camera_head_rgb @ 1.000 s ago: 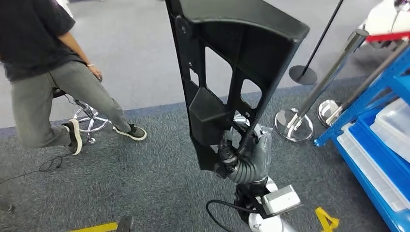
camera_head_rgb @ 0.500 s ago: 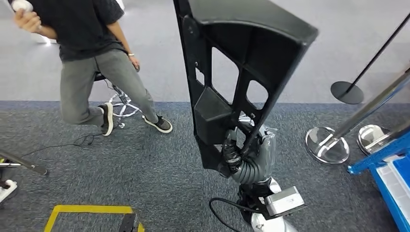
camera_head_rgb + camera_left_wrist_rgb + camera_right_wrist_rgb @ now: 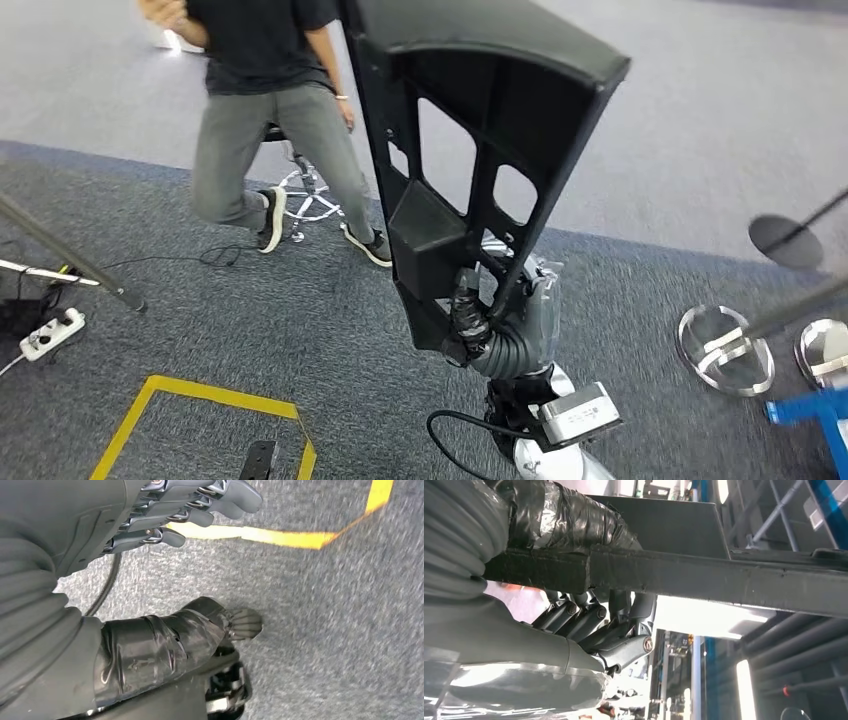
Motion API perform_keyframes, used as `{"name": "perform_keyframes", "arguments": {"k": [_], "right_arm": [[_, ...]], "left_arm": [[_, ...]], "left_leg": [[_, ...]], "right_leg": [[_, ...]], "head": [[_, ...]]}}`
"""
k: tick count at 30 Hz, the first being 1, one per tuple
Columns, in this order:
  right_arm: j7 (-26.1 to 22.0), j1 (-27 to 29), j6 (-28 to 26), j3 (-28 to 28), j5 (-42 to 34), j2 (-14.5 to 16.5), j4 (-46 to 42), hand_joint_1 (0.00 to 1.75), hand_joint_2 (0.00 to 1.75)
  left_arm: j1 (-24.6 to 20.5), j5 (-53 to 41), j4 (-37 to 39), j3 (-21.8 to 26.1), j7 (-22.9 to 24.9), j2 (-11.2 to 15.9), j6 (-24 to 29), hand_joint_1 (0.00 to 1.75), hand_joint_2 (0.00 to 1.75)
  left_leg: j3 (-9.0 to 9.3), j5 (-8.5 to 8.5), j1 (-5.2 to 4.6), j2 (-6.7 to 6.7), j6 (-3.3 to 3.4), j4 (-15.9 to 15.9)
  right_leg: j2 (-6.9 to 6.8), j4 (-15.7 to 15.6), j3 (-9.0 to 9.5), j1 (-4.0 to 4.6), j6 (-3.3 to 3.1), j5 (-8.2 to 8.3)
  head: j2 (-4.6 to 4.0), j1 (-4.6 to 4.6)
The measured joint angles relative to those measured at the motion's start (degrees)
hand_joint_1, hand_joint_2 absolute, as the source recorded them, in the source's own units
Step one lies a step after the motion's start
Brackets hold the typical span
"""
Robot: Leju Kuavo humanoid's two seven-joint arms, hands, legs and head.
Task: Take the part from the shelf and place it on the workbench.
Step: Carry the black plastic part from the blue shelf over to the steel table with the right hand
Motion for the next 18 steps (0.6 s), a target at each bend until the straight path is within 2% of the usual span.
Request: {"name": "perform_keyframes", "arguments": {"k": [2,3,4,5,6,7,9,10,11,12,13,14,15,17,18], "right_arm": [[0.0,0.0,-0.1,0.0,0.1,0.0,0.0,1.75,1.75],[0.1,0.1,-0.1,0.0,0.1,0.0,0.1,1.75,1.75],[0.1,0.3,-0.1,0.0,0.2,0.0,0.1,1.75,1.75],[0.1,0.3,-0.1,0.0,0.2,0.0,0.2,1.75,1.75],[0.1,0.4,-0.1,0.0,0.2,0.0,0.2,1.75,1.75],[0.1,0.4,-0.1,0.0,0.2,0.0,0.3,1.75,1.75],[0.1,0.3,-0.1,0.0,0.2,0.0,0.3,1.75,1.75],[0.1,0.3,-0.1,0.0,0.2,0.0,0.3,1.75,1.75],[0.1,0.3,-0.1,0.0,0.2,0.0,0.3,1.75,1.75],[0.1,0.3,-0.1,0.0,0.2,0.0,0.3,1.75,1.75],[0.1,0.3,0.0,0.0,0.2,0.0,0.3,1.75,1.75],[0.2,0.2,0.0,0.0,0.2,0.0,0.3,1.75,1.75],[0.1,0.2,0.0,0.0,0.2,0.1,0.3,1.75,1.75],[0.1,0.1,0.0,0.0,0.2,0.1,0.3,1.75,1.75],[0.1,0.1,0.0,0.0,0.2,0.1,0.4,1.75,1.75]], "left_arm": [[-0.2,0.0,0.0,0.0,0.0,0.0,0.0,0.00,1.75],[-0.3,0.0,0.0,0.0,0.0,0.0,-0.1,0.00,1.75],[-0.3,0.0,0.0,0.0,0.0,0.0,-0.1,0.00,1.75],[-0.3,0.0,0.0,0.0,0.0,0.0,-0.2,0.00,1.75],[-0.2,0.0,0.0,0.0,0.0,0.0,-0.2,0.00,1.75],[-0.2,0.0,0.0,0.0,0.0,0.0,-0.2,0.00,1.75],[-0.2,0.0,0.0,0.0,-0.1,0.0,-0.3,0.00,1.75],[-0.3,0.0,0.0,0.0,-0.1,0.0,-0.4,0.00,1.75],[-0.3,0.0,0.0,0.0,-0.1,0.0,-0.4,0.00,1.75],[-0.3,0.0,0.0,0.0,-0.2,0.0,-0.4,0.00,1.75],[-0.2,0.0,0.0,0.0,-0.2,0.1,-0.4,0.00,1.75],[-0.1,0.0,0.0,0.0,-0.2,0.1,-0.4,0.00,1.75],[0.0,0.0,0.0,0.0,-0.2,0.2,-0.4,0.00,1.75],[-0.2,0.0,0.0,0.0,-0.2,0.2,-0.4,0.00,1.75],[-0.3,0.0,0.0,0.0,-0.2,0.2,-0.4,0.00,1.75]], "left_leg": [[0.42,-0.03,0.07,-1.26,0.62,-0.3],[0.46,-0.11,-0.02,-1.99,0.84,-0.2],[0.50,-0.22,-0.10,-2.83,0.95,-0.2],[0.55,-0.34,-0.16,-3.67,1.00,0.0],[0.61,-0.49,-0.19,-4.56,0.98,0.2],[0.70,-0.70,-0.19,-5.46,0.89,0.5],[0.64,-1.17,-0.15,-7.04,0.54,1.2],[0.43,-1.27,-0.06,-7.72,0.25,1.4],[0.16,-1.29,0.09,-8.31,-0.07,1.5],[-0.08,-1.21,0.20,-8.91,-0.46,1.5],[-0.24,-1.14,0.33,-9.28,-0.82,1.4],[-0.38,-1.29,0.25,-8.54,-1.16,1.6],[-0.88,-1.79,0.14,-7.06,-1.51,2.6],[-3.52,-4.18,0.12,-3.09,-2.18,7.7],[-5.55,-5.63,0.32,-1.99,-2.47,11.4]], "right_leg": [[2.89,6.7,-3.49,0.08,-0.08,-3.04],[3.49,10.6,-5.78,0.19,-0.14,-4.39],[3.76,13.4,-7.70,0.31,-0.17,-4.91],[3.85,14.2,-8.67,0.38,-0.21,-4.26],[3.96,12.9,-8.63,0.41,-0.30,-2.55],[4.30,9.6,-7.53,0.42,-0.45,-0.04],[6.78,2.4,-4.65,0.23,-0.86,3.44],[7.97,0.2,-3.72,0.16,-1.03,4.11],[8.79,-0.6,-3.35,0.22,-1.18,3.99],[8.73,-0.9,-3.25,0.33,-1.33,3.99],[8.07,-1.0,-3.08,0.33,-1.58,4.07],[7.40,-1.3,-2.80,0.27,-1.89,4.13],[6.63,-1.5,-2.49,0.10,-2.26,4.17],[4.98,-1.9,-1.94,0.03,-2.83,4.02],[4.13,-1.8,-1.81,0.09,-2.99,3.86]], "head": [[0.00,0.48],[0.00,0.58],[0.00,0.61],[0.00,0.62],[0.00,0.62],[0.00,0.63],[0.00,0.52],[0.00,0.43],[0.00,0.37],[0.00,0.31],[0.01,0.33],[0.01,0.28],[0.01,0.01],[0.00,-0.43],[0.00,-0.58]]}}
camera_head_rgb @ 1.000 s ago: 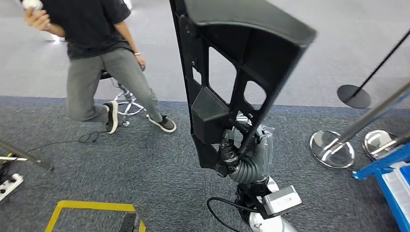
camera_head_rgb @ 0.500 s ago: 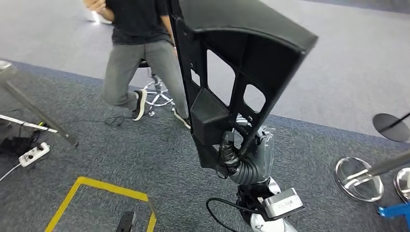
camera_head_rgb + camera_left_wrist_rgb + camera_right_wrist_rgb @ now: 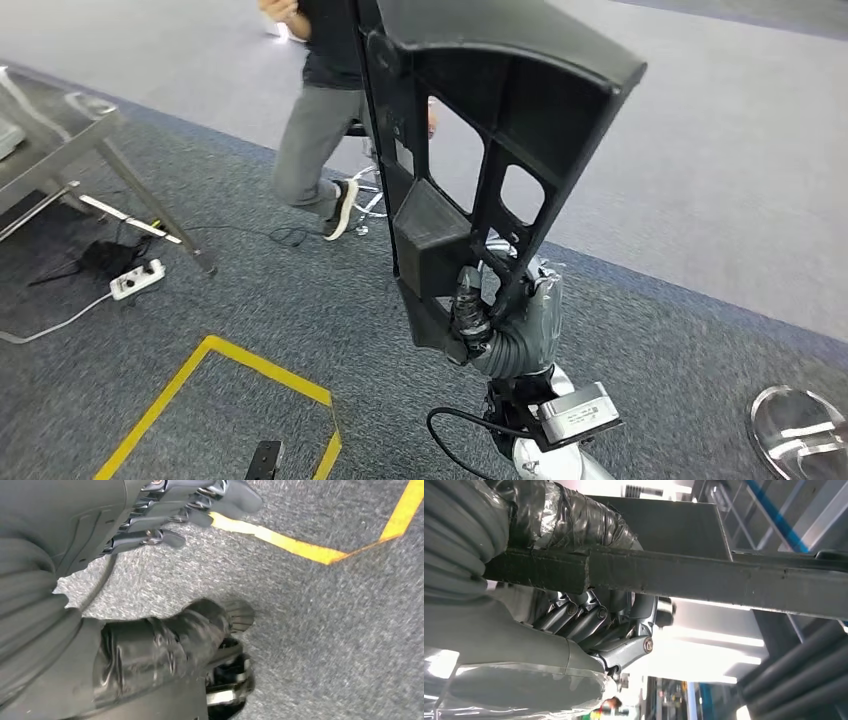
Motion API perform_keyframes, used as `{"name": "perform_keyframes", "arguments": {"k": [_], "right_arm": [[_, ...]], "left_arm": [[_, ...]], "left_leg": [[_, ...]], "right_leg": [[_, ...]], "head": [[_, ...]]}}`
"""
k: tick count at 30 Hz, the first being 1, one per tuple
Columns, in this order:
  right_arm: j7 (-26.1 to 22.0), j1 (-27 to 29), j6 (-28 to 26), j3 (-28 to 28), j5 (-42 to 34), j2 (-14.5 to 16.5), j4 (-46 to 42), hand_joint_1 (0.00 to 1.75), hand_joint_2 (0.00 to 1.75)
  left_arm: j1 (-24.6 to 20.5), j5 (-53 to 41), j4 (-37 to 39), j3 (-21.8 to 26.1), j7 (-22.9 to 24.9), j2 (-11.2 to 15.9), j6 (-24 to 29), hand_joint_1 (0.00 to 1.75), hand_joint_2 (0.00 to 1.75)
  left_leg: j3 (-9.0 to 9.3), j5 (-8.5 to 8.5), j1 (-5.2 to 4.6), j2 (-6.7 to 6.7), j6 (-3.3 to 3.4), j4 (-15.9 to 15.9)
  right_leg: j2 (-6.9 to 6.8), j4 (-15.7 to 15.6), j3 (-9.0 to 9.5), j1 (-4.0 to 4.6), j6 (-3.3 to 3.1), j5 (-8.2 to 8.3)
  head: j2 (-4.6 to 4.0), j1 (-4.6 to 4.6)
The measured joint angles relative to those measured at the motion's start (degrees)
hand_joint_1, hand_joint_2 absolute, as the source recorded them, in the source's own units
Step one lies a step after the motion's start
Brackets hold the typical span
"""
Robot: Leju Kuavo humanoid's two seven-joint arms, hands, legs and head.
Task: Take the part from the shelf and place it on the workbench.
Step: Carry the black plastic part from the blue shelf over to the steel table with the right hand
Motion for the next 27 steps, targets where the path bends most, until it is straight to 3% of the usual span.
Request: {"name": "perform_keyframes", "arguments": {"k": [2,3,4,6,8,10,11,13,15,16,17,18,20,22,24,26,27], "right_arm": [[0.0,0.1,0.0,0.0,0.0,0.0,0.1,1.75,1.75],[0.0,0.1,0.0,0.0,0.0,0.0,0.1,1.75,1.75],[0.0,0.1,0.0,0.0,0.0,0.0,0.2,1.75,1.75],[0.0,0.0,0.0,0.0,0.0,0.0,0.2,1.75,1.75],[0.0,-0.1,0.0,0.0,0.0,0.0,0.2,1.75,1.75],[0.0,-0.3,0.0,0.0,0.0,0.0,0.2,1.75,1.75],[0.0,-0.3,0.1,0.0,0.1,0.0,0.2,1.75,1.75],[0.0,-0.4,0.1,0.1,0.1,0.0,0.3,1.75,1.75],[0.0,-0.5,0.1,0.1,0.1,0.0,0.3,1.75,1.75],[0.0,-0.5,0.1,0.1,0.1,0.0,0.4,1.75,1.75],[0.0,-0.4,0.1,0.1,0.1,0.0,0.5,1.75,1.75],[0.1,-0.4,0.1,0.1,0.1,0.0,0.5,1.75,1.75],[0.1,-0.4,0.1,0.1,0.1,0.0,0.6,1.75,1.75],[0.1,-0.5,0.1,0.1,0.1,0.0,0.6,1.75,1.75],[0.1,-0.5,0.1,0.1,0.2,0.0,0.7,1.75,1.75],[0.1,-0.5,0.2,0.1,0.1,0.0,0.7,1.75,1.75],[0.1,-0.6,0.3,0.1,0.1,0.1,0.7,1.75,1.75]], "left_arm": [[0.0,0.0,0.0,0.0,0.0,0.0,0.0,0.00,1.75],[0.0,0.0,0.0,0.0,0.0,0.0,0.0,0.00,1.75],[0.1,0.0,0.0,0.0,0.0,0.0,0.0,0.00,1.75],[0.0,0.0,0.0,0.0,0.0,0.0,0.0,0.00,1.75],[-0.2,0.0,0.0,0.0,0.0,0.1,0.0,0.00,1.75],[-0.2,-0.1,0.0,0.0,0.0,0.1,0.0,0.00,1.75],[-0.1,-0.1,0.0,0.0,0.0,0.1,0.0,0.00,1.75],[0.0,-0.1,0.0,0.0,0.0,0.1,0.0,0.00,1.75],[-0.1,-0.1,0.0,0.0,0.2,0.1,0.0,0.00,1.75],[-0.2,-0.1,0.0,0.0,0.3,0.1,0.0,0.00,1.75],[-0.2,-0.1,0.0,0.0,0.5,0.1,0.0,0.00,1.75],[-0.2,-0.1,0.0,0.0,0.6,0.1,0.0,0.00,1.75],[-0.2,-0.1,0.0,0.0,0.8,0.1,0.0,0.00,1.75],[-0.2,-0.1,0.0,0.0,1.0,0.1,0.0,0.00,1.75],[-0.2,-0.2,0.0,0.0,1.5,0.1,0.0,0.00,1.75],[0.0,-0.5,0.0,0.0,2.1,0.1,0.0,0.00,1.75],[0.1,-0.7,0.0,0.0,2.3,0.2,0.0,0.00,1.75]], "left_leg": [[-2.90,-1.15,0.39,0.77,-0.42,4.9],[-2.87,-0.27,0.54,0.97,-0.56,4.5],[-1.65,1.42,0.65,1.33,-0.64,2.1],[2.42,4.61,0.42,3.42,-0.50,-5.5],[4.59,5.34,-0.09,4.74,0.29,-9.6],[4.63,5.00,-0.39,3.74,1.25,-10.0],[4.80,5.00,-0.33,3.13,1.64,-10.2],[5.34,5.08,-0.08,1.95,2.40,-10.7],[5.57,5.03,-0.04,0.69,2.95,-10.8],[5.60,4.99,-0.14,-0.09,3.14,-10.8],[5.65,4.93,-0.26,-0.92,3.22,-10.8],[5.74,4.87,-0.36,-1.84,3.27,-10.8],[6.06,4.71,-0.45,-3.66,3.19,-10.7],[6.15,4.51,-0.49,-5.21,2.86,-10.4],[5.84,4.52,-0.29,-6.44,2.29,-10.4],[5.53,4.56,-0.01,-7.22,1.64,-10.4],[5.29,4.26,-0.10,-6.33,1.33,-9.9]], "right_leg": [[-1.68,0.0,0.23,0.04,-0.01,-0.33],[-2.49,0.0,0.40,0.01,0.10,-0.51],[-3.25,0.0,0.63,-0.04,0.26,-0.71],[-4.57,0.1,1.21,0.09,0.82,-1.24],[-5.59,0.0,1.62,0.38,1.55,-1.72],[-6.61,-0.3,2.11,0.49,2.29,-2.02],[-6.41,-0.3,2.37,0.41,2.65,-2.28],[-4.11,2.2,1.59,0.19,2.99,-4.04],[-1.35,9.0,-1.98,0.26,2.87,-7.29],[-0.77,12.8,-4.19,0.37,2.78,-8.50],[-0.52,15.2,-5.88,0.46,2.69,-8.78],[-0.36,15.6,-6.67,0.50,2.55,-7.89],[0.57,10.3,-5.15,0.52,2.10,-3.42],[3.19,3.3,-2.41,0.42,1.63,-0.04],[4.48,0.6,-1.22,0.51,1.39,0.37],[3.26,0.1,-0.77,0.56,1.02,0.46],[2.60,-0.3,-0.42,0.46,0.73,0.53]], "head": [[0.00,-0.02],[0.00,-0.01],[0.00,-0.02],[0.00,-0.06],[0.00,0.07],[0.00,0.24],[0.00,0.35],[0.00,0.71],[0.01,1.08],[0.01,1.13],[0.00,1.12],[0.01,1.12],[0.00,1.13],[0.00,1.09],[0.00,1.05],[0.00,1.04],[0.00,0.94]]}}
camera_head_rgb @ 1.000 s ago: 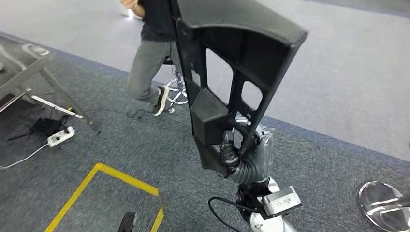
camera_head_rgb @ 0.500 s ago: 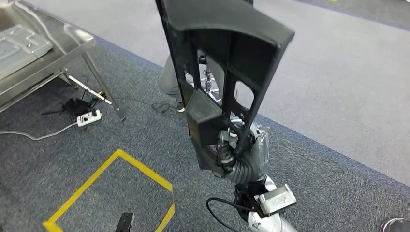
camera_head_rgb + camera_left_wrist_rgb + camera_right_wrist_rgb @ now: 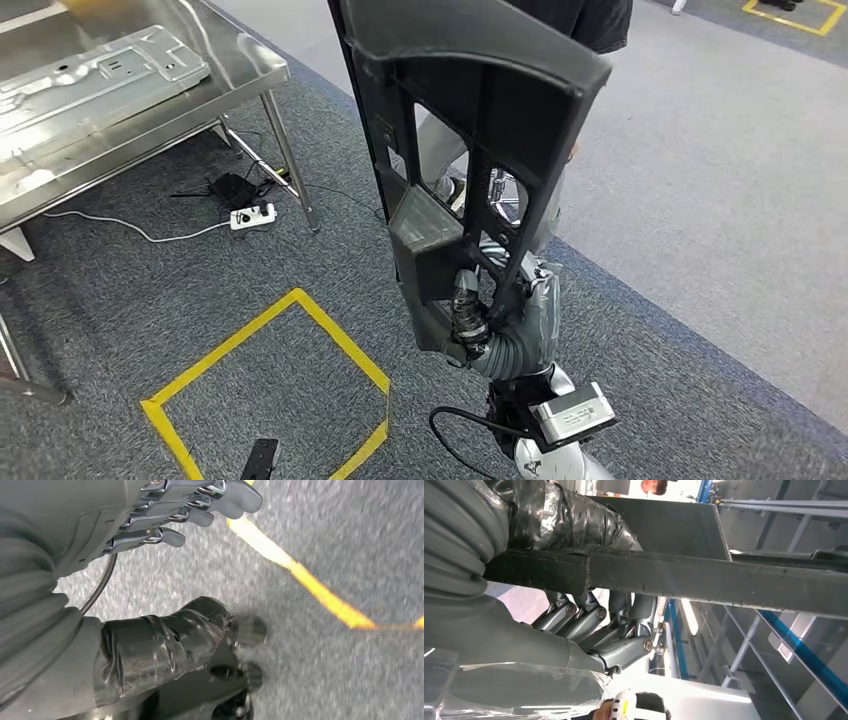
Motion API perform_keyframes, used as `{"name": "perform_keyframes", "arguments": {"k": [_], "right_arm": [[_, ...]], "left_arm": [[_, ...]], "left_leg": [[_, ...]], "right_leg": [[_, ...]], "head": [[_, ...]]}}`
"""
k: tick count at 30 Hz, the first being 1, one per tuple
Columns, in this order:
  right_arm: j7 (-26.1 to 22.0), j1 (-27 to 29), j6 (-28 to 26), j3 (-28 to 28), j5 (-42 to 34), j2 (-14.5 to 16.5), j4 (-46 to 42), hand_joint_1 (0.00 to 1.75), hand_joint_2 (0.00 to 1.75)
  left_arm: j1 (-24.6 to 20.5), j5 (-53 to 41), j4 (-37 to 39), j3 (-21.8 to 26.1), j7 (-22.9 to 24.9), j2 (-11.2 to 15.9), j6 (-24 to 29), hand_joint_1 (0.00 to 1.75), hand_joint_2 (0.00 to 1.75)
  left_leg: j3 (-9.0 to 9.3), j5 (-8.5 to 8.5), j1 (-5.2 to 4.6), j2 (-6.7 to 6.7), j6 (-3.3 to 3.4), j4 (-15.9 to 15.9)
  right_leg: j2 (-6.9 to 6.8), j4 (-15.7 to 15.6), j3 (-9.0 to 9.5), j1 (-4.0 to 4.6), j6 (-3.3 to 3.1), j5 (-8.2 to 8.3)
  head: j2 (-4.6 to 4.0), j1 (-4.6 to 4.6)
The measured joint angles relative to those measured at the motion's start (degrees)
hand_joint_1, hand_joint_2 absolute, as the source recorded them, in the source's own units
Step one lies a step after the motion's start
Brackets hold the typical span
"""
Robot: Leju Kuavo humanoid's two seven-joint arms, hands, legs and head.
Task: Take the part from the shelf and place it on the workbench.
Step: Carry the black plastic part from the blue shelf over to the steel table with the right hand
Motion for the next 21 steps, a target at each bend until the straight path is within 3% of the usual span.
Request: {"name": "perform_keyframes", "arguments": {"k": [1,3,5,6,7,8,9,11,12,14,16,18,20,21], "right_arm": [[0.0,0.0,0.0,0.0,0.0,0.1,0.0,1.75,1.75],[0.0,-0.1,0.0,0.0,0.0,0.1,0.0,1.75,1.75],[0.0,-0.1,0.0,0.1,-0.1,0.1,0.1,1.75,1.75],[0.0,0.0,0.0,0.1,-0.1,0.1,0.2,1.75,1.75],[0.0,0.0,0.0,0.1,-0.2,0.1,0.2,1.75,1.75],[0.0,0.0,0.0,0.1,-0.2,0.1,0.2,1.75,1.75],[0.0,0.0,0.0,0.1,-0.2,0.1,0.2,1.75,1.75],[0.0,-0.1,0.0,0.1,-0.2,0.1,0.2,1.75,1.75],[0.0,-0.1,0.0,0.1,-0.2,0.1,0.2,1.75,1.75],[0.0,-0.1,0.0,0.1,-0.2,0.1,0.2,1.75,1.75],[0.0,-0.2,0.0,0.2,-0.3,0.1,0.2,1.75,1.75],[-0.1,-0.2,0.0,0.2,-0.4,0.1,0.2,1.75,1.75],[-0.1,0.0,0.0,0.2,-0.4,0.1,0.3,1.75,1.75],[-0.1,0.1,0.0,0.2,-0.4,0.1,0.4,1.75,1.75]], "left_arm": [[0.0,-0.1,0.0,0.0,0.2,0.1,0.0,0.00,1.75],[-0.1,-0.2,0.0,-0.1,0.5,0.1,0.0,0.00,1.75],[-0.1,-0.3,0.0,-0.3,0.8,0.0,0.0,0.00,1.75],[-0.1,-0.2,0.0,-0.3,0.8,0.0,-0.1,0.00,1.75],[-0.1,-0.2,0.0,-0.4,0.8,0.0,-0.1,0.00,1.75],[0.0,-0.2,0.0,-0.4,0.8,0.0,-0.1,0.00,1.75],[-0.1,-0.2,0.0,-0.4,0.8,0.0,-0.1,0.00,1.75],[-0.2,-0.2,0.0,-0.4,0.6,0.1,-0.1,0.00,1.75],[-0.3,-0.3,0.0,-0.4,0.4,0.1,-0.1,0.00,1.75],[-0.2,-0.4,0.0,-0.4,0.3,0.1,0.1,0.00,1.75],[-0.1,-0.5,0.0,-0.6,0.3,0.1,0.2,0.00,1.75],[-0.2,-0.5,0.0,-0.7,0.4,0.1,0.3,0.00,1.75],[-0.3,-0.5,0.0,-0.7,0.4,0.1,0.3,0.00,1.75],[-0.3,-0.5,0.0,-0.8,0.3,0.1,0.2,0.00,1.75]], "left_leg": [[-0.73,-0.81,-0.10,1.58,-0.29,1.5],[-3.85,-3.68,-0.15,5.44,-0.81,7.7],[-7.46,-5.72,0.18,6.88,-1.19,14.0],[-8.02,-5.33,0.33,7.14,-1.31,14.7],[-7.49,-4.08,0.44,7.35,-1.37,13.4],[-5.69,-2.10,0.51,7.91,-1.34,9.9],[-3.58,-0.60,0.35,9.30,-1.22,5.9],[-0.62,0.87,-0.10,11.35,-0.50,0.3],[-0.32,0.65,-0.34,11.73,-0.11,-0.4],[-0.28,0.67,-0.31,10.28,0.64,-0.6],[0.05,0.72,-0.12,8.92,1.26,-1.0],[0.32,0.70,-0.06,7.60,1.75,-1.2],[0.37,0.63,-0.16,6.04,2.03,-1.1],[0.42,0.61,-0.22,5.16,2.08,-1.1]], "right_leg": [[-0.79,-0.4,0.39,-0.12,-0.34,0.04],[-2.41,-0.7,0.99,-0.07,-0.81,-0.14],[-4.10,-0.7,1.19,0.05,-0.96,-0.44],[-4.90,-0.6,1.29,0.05,-0.91,-0.61],[-5.62,-0.6,1.44,0.03,-0.81,-0.79],[-6.35,-0.6,1.70,0.00,-0.64,-1.03],[-7.01,-0.5,1.99,0.04,-0.40,-1.30],[-8.14,-0.5,2.42,0.40,0.20,-1.86],[-8.61,-0.5,2.58,0.63,0.49,-2.06],[-9.40,-0.6,2.88,0.72,1.12,-2.48],[-7.53,1.1,2.46,0.46,1.69,-3.90],[-4.30,7.3,-0.52,0.34,1.80,-7.05],[-3.10,14.7,-4.73,0.43,1.65,-9.45],[-2.93,16.2,-5.93,0.45,1.55,-9.16]], "head": [[0.00,-0.18],[0.00,-0.54],[0.00,-0.64],[0.00,-0.65],[0.00,-0.66],[0.00,-0.67],[0.00,-0.66],[0.00,-0.59],[0.00,-0.51],[0.00,-0.39],[0.00,-0.14],[0.00,0.19],[0.00,0.27],[0.00,0.28]]}}
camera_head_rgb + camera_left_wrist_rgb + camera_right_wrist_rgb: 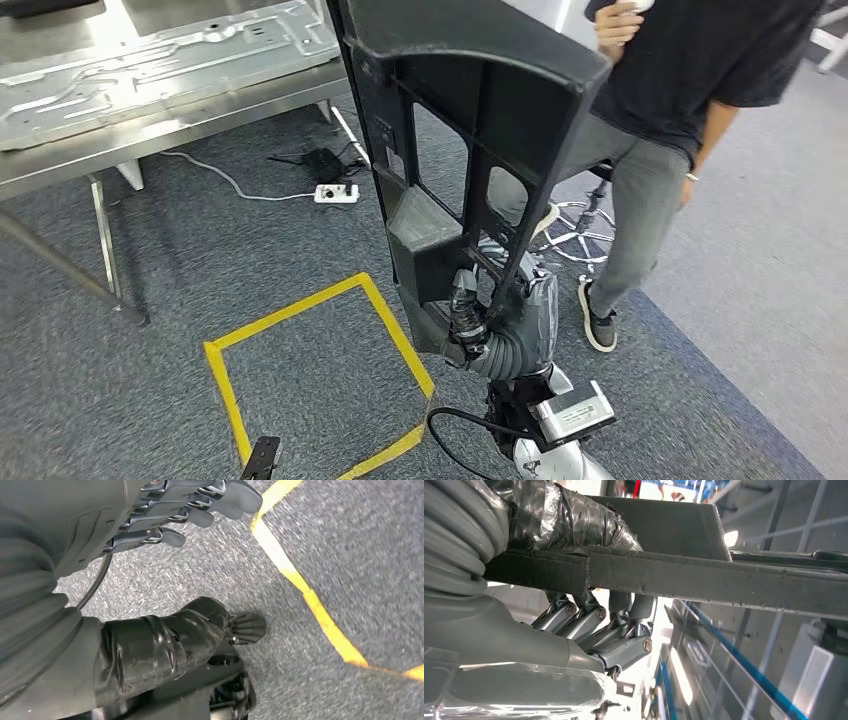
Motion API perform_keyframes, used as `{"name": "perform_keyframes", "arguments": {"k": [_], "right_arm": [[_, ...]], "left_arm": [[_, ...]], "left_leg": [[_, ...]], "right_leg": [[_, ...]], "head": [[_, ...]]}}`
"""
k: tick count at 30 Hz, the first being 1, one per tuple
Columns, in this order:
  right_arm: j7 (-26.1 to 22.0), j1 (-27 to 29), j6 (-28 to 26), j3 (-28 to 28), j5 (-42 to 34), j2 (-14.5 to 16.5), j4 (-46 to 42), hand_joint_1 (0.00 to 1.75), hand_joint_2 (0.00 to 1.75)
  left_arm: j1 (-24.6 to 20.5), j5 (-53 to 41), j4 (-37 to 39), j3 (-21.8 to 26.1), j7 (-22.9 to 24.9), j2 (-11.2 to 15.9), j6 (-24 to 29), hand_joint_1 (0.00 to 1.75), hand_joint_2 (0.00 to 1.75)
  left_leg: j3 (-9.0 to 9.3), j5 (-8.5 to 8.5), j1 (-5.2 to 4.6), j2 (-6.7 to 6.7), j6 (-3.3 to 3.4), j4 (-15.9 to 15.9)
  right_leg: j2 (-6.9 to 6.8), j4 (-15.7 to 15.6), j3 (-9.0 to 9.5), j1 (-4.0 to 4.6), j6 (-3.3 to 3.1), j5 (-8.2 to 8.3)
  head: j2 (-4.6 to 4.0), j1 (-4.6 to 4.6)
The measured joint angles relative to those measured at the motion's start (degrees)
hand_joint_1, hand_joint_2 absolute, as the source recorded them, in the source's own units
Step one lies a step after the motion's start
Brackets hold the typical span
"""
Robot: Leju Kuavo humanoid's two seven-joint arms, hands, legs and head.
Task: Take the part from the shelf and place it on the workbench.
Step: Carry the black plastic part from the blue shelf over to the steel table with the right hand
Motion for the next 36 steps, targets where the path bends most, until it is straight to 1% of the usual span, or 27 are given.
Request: {"name": "perform_keyframes", "arguments": {"k": [1,2,4,6,7,8,9,11,12,13,14,15,16,18,20,21,23,24,26,28,29,30,31,32,34,35,36], "right_arm": [[0.0,0.0,0.0,0.0,0.0,0.0,0.1,1.75,1.75],[0.0,0.1,0.0,0.0,0.0,0.0,0.1,1.75,1.75],[0.0,0.0,0.0,0.0,0.0,0.0,0.1,1.75,1.75],[0.0,0.0,0.0,0.0,0.0,0.0,0.1,1.75,1.75],[0.0,0.0,0.0,0.0,0.0,0.0,0.2,1.75,1.75],[0.0,0.0,0.0,0.0,0.0,0.0,0.2,1.75,1.75],[0.0,0.0,0.1,0.0,-0.1,0.0,0.2,1.75,1.75],[0.0,-0.1,0.1,0.0,-0.1,0.0,0.2,1.75,1.75],[0.0,-0.1,0.1,0.0,-0.1,0.0,0.2,1.75,1.75],[0.0,-0.1,0.1,0.0,-0.1,0.0,0.2,1.75,1.75],[0.0,0.0,0.1,0.0,-0.1,0.0,0.3,1.75,1.75],[0.1,0.0,0.1,0.0,0.1,0.0,0.3,1.75,1.75],[0.2,0.0,0.0,0.0,0.3,0.0,0.4,1.75,1.75],[0.5,0.0,0.0,0.0,1.1,0.0,0.4,1.75,1.75],[0.8,0.0,0.0,0.0,1.5,0.0,0.4,1.75,1.75],[0.9,0.0,0.0,0.0,1.7,0.0,0.4,1.75,1.75],[1.0,0.0,-0.1,0.0,1.8,0.0,0.4,1.75,1.75],[1.0,0.0,-0.2,0.1,1.8,0.0,0.4,1.75,1.75],[0.5,-0.1,-0.3,0.1,1.6,0.0,0.4,1.75,1.75],[-0.6,0.0,-0.3,0.1,0.8,0.0,0.4,1.75,1.75],[-1.1,0.1,-0.3,0.1,0.4,0.0,0.4,1.75,1.75],[-1.3,0.2,-0.3,0.1,0.0,0.0,0.4,1.75,1.75],[-1.5,0.3,-0.3,0.1,-0.2,0.0,0.4,1.75,1.75],[-1.6,0.3,-0.3,0.1,-0.3,0.0,0.4,1.75,1.75],[-1.8,0.3,-0.3,0.1,-0.3,0.0,0.4,1.75,1.75],[-1.9,0.3,-0.3,0.1,-0.3,0.0,0.4,1.75,1.75],[-1.9,0.3,-0.3,0.1,-0.3,0.0,0.4,1.75,1.75]], "left_arm": [[0.0,0.0,0.0,0.0,-0.1,0.0,0.0,0.00,1.75],[0.0,0.0,0.0,0.0,-0.1,0.0,0.0,0.00,1.75],[0.0,0.0,0.0,0.0,-0.4,0.0,0.0,0.00,1.75],[-0.1,0.1,0.0,0.0,-0.8,0.0,0.0,0.00,1.75],[-0.1,0.1,0.0,0.0,-0.9,0.0,0.0,0.00,1.75],[0.0,0.1,0.0,0.0,-0.9,0.0,0.0,0.00,1.75],[0.1,0.1,0.0,0.0,-1.0,0.0,0.0,0.00,1.75],[0.1,0.1,0.0,0.0,-1.2,0.1,0.2,0.00,1.75],[0.0,0.0,0.0,-0.1,-1.2,0.1,0.4,0.00,1.75],[-0.1,-0.3,0.0,-0.1,-1.3,0.1,0.7,0.00,1.75],[-0.2,-0.5,0.0,-0.2,-1.2,0.0,1.0,0.00,1.75],[-0.2,-0.8,0.0,-0.3,-1.2,0.0,1.4,0.00,1.75],[-0.2,-1.0,0.0,-0.4,-1.1,0.0,1.6,0.00,1.75],[-0.2,-1.2,0.0,-0.4,-1.2,0.1,1.8,0.00,1.75],[-0.5,-1.4,0.0,-0.5,-1.4,0.1,1.8,0.00,1.75],[-0.6,-1.6,0.0,-0.5,-1.5,0.1,1.8,0.00,1.75],[-0.7,-1.7,0.0,-0.5,-1.5,0.1,1.9,0.00,1.75],[-0.7,-1.7,0.0,-0.5,-1.5,0.1,1.9,0.00,1.75],[-0.6,-1.7,0.0,-0.5,-1.4,0.1,1.8,0.00,1.75],[-0.8,-1.7,0.0,-0.5,-1.1,0.1,1.8,0.00,1.75],[-0.8,-1.7,0.0,-0.5,-1.0,0.1,1.8,0.00,1.75],[-0.8,-1.7,0.0,-0.5,-0.8,0.1,1.8,0.00,1.75],[-0.8,-1.7,0.0,-0.5,-0.7,0.1,1.8,0.00,1.75],[-0.8,-1.7,0.0,-0.5,-0.7,0.1,1.8,0.00,1.75],[-0.8,-1.7,0.0,-0.5,-0.6,0.0,1.8,0.00,1.75],[-0.8,-1.7,0.0,-0.5,-0.6,0.0,1.8,0.00,1.75],[-0.8,-1.7,0.0,-0.5,-0.6,0.0,1.8,0.00,1.75]], "left_leg": [[0.10,-0.02,-0.03,-0.89,0.01,0.0],[0.25,-0.04,-0.04,-1.80,-0.03,0.1],[0.39,-0.15,-0.07,-3.40,-0.24,0.2],[0.01,-0.08,0.09,-4.70,-0.77,0.3],[-0.24,0.04,0.19,-5.34,-1.15,0.2],[-0.45,0.17,0.34,-5.95,-1.53,0.1],[-0.62,0.07,0.34,-5.54,-1.83,0.3],[-1.97,-1.57,0.13,-2.76,-2.31,3.0],[-3.37,-3.12,0.08,-0.77,-2.49,6.0],[-5.26,-4.80,0.15,0.48,-2.71,9.7],[-6.98,-6.01,0.29,1.19,-2.92,12.9],[-7.95,-6.33,0.44,1.61,-3.07,14.8],[-7.85,-5.66,0.58,1.90,-3.19,14.6],[-4.29,-2.35,0.70,3.40,-3.22,8.2],[-0.76,-0.53,0.29,5.52,-2.75,1.9],[-0.09,-0.47,0.06,6.05,-2.39,0.5],[-0.12,-0.60,-0.17,5.06,-1.62,0.2],[0.01,-0.56,-0.13,4.53,-1.32,0.0],[0.51,-0.47,0.06,3.69,-0.69,-0.4],[0.78,-0.54,0.10,2.96,-0.26,-0.5],[0.82,-0.59,0.04,2.57,-0.13,-0.5],[0.89,-0.66,-0.03,2.19,-0.07,-0.5],[0.98,-0.74,-0.09,1.82,-0.03,-0.4],[1.11,-0.83,-0.12,1.49,-0.05,-0.3],[1.36,-1.10,-0.16,0.90,-0.24,-0.1],[1.35,-1.23,-0.22,0.67,-0.43,0.0],[1.28,-1.29,-0.24,0.53,-0.67,0.1]], "right_leg": [[0.15,-0.8,-0.10,-0.01,-0.15,1.41],[0.50,-3.7,0.84,-0.02,-0.34,3.67],[3.04,-11.5,3.85,-0.18,-0.77,7.74],[5.22,-15.7,5.52,-0.26,-0.94,8.96],[5.35,-16.1,5.69,-0.22,-1.01,8.83],[4.72,-16.3,5.85,-0.20,-1.16,8.95],[4.01,-16.6,6.13,-0.23,-1.42,9.08],[2.39,-17.3,6.76,-0.37,-1.98,9.27],[1.49,-17.4,6.97,-0.25,-2.20,9.22],[0.61,-17.5,7.03,-0.12,-2.38,9.10],[-0.30,-17.4,7.06,-0.02,-2.51,8.97],[-1.16,-17.4,7.10,0.04,-2.53,8.85],[-1.98,-17.4,7.16,0.05,-2.49,8.71],[-3.35,-17.3,7.48,0.07,-2.18,8.34],[-4.49,-17.0,7.77,0.37,-1.64,7.84],[-4.98,-17.0,7.89,0.51,-1.36,7.64],[-5.96,-17.1,8.13,0.56,-0.80,7.38],[-5.89,-16.9,8.25,0.40,-0.45,7.11],[-3.70,-14.3,7.33,0.10,0.08,5.33],[-0.90,-7.2,3.74,-0.02,0.24,2.00],[-0.33,-3.3,1.55,-0.01,0.26,0.65],[-0.11,-0.8,-0.09,-0.01,0.23,0.25],[-0.04,-0.3,-0.77,-0.01,0.15,1.03],[0.00,-2.3,-0.25,0.00,-0.01,2.90],[0.34,-10.0,2.91,0.05,-0.50,7.36],[0.56,-13.4,4.38,0.14,-0.73,8.67],[0.75,-15.4,5.25,0.26,-0.91,9.19]], "head": [[0.00,0.00],[0.00,0.01],[0.00,-0.04],[0.01,-0.10],[0.01,-0.14],[0.01,-0.10],[0.00,-0.12],[0.00,-0.34],[0.00,-0.46],[0.00,-0.53],[0.00,-0.52],[0.00,-0.53],[0.00,-0.53],[0.00,-0.56],[0.00,-0.49],[0.00,-0.42],[0.00,-0.27],[0.00,-0.23],[0.00,-0.02],[0.00,0.25],[0.00,0.31],[0.00,0.32],[0.00,0.31],[0.00,0.32],[0.00,0.32],[0.00,0.28],[0.00,0.28]]}}
